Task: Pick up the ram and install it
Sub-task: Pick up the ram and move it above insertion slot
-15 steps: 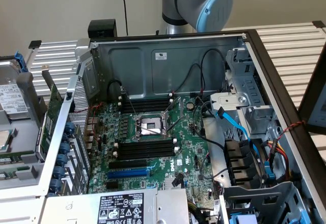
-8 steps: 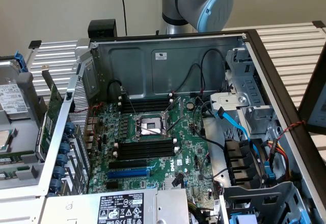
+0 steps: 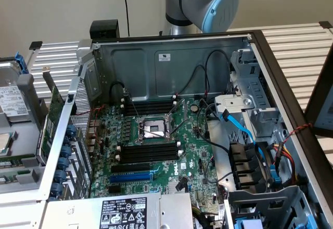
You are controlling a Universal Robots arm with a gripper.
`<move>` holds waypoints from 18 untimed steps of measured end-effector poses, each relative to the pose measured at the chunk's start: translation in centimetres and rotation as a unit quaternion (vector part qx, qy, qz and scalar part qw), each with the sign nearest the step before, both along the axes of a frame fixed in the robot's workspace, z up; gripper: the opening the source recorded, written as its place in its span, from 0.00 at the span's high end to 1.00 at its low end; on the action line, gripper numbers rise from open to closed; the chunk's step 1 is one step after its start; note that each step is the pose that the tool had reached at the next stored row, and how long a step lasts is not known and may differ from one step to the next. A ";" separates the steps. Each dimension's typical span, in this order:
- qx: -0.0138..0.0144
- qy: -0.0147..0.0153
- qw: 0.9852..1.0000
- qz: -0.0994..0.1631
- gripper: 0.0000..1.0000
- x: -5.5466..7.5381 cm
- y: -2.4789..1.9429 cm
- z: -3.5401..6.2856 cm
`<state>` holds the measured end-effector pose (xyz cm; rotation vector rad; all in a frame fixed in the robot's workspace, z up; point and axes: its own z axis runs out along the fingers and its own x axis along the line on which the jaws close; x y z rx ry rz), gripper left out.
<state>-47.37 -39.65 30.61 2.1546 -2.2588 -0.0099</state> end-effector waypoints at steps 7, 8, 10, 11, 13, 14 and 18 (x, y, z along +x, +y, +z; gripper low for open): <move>0.000 0.003 1.000 0.012 0.58 0.5 0.00 -1.20; 0.000 0.003 1.000 0.013 0.58 0.5 -0.02 -1.38; -0.001 0.003 1.000 0.013 0.58 0.5 -0.05 -1.66; -0.001 0.003 1.000 0.013 0.58 0.5 -0.07 -1.79; -0.002 0.002 1.000 0.013 0.58 0.5 -0.09 -2.02; -0.002 0.001 1.000 0.013 0.58 0.5 -0.10 -2.14; -0.003 0.001 1.000 0.015 0.58 0.5 -0.09 -2.82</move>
